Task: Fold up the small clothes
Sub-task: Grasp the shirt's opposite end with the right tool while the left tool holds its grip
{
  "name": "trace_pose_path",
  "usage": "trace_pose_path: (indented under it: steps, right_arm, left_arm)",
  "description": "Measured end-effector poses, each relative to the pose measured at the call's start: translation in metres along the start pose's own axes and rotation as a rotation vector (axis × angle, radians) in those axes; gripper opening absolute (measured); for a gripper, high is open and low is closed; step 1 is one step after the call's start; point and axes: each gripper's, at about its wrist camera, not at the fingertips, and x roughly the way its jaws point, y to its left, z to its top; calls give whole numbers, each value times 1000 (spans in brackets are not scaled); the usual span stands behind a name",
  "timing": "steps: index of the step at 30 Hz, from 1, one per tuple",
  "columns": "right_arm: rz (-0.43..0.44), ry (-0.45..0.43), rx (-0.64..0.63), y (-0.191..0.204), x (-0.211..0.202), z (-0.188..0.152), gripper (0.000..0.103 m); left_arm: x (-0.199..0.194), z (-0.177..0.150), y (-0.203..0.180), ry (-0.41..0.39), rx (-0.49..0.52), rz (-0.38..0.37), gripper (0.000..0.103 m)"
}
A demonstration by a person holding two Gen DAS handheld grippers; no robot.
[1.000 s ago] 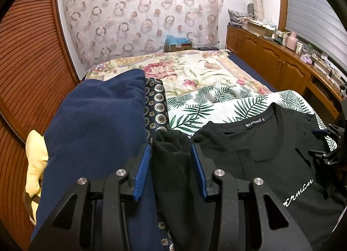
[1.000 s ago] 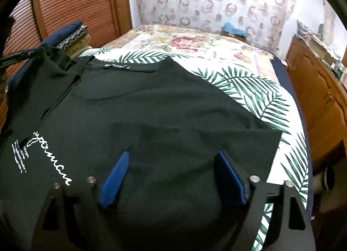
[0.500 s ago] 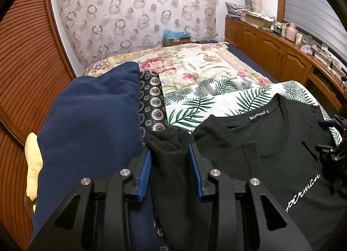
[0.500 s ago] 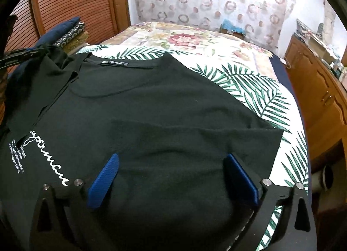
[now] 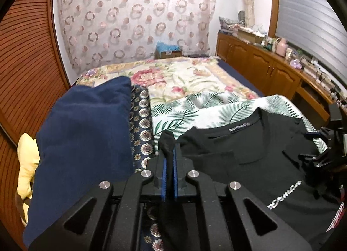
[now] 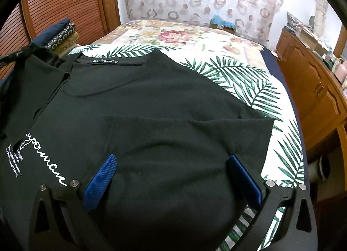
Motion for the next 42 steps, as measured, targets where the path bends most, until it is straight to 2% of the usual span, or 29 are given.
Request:
trace_pose_path:
  steps: [3,8,15,20,25,36,37,39,41,42]
  right_arm:
    - [0,17,1,-1,-3,-1,102]
    - [10,5,-25,-1,-11,0,94]
    - [-26,-8,20,-35,-19,-1,88]
    - [-31,-3,69,-64,-16,1,80]
    - [-11,0,84,-74,-7,11,69]
    - [-12,-18,108,-77,8,20,63]
    - [-14,-18,106,-77,8,20,60]
    - [-6,-22,100,-76,8,20,46]
    - [22,-19,99,-74,7,21,27]
    - [32,-13,88,-71,6,21,23]
  left_arm:
    - [-8,0,-5,-21,-7,-21,5]
    - [-15,-6,-13,-47,-21,-58,5]
    - [-20,-14,-14,-53,-31,-87,5]
    - [-24,-19,-15,-56,-40,-89,5]
    - [-24,-27,-13,-48,-55,-87,5]
    - [-28,-38,-6,-36,-70,-76,5]
    - [-29,-38,-6,-36,-70,-76,5]
    - [-28,-38,-6,-36,-69,-79,5]
    - [-31,-39,-8,-40,-65,-78,5]
    - [-33,-40,-8,-44,-65,-70,5]
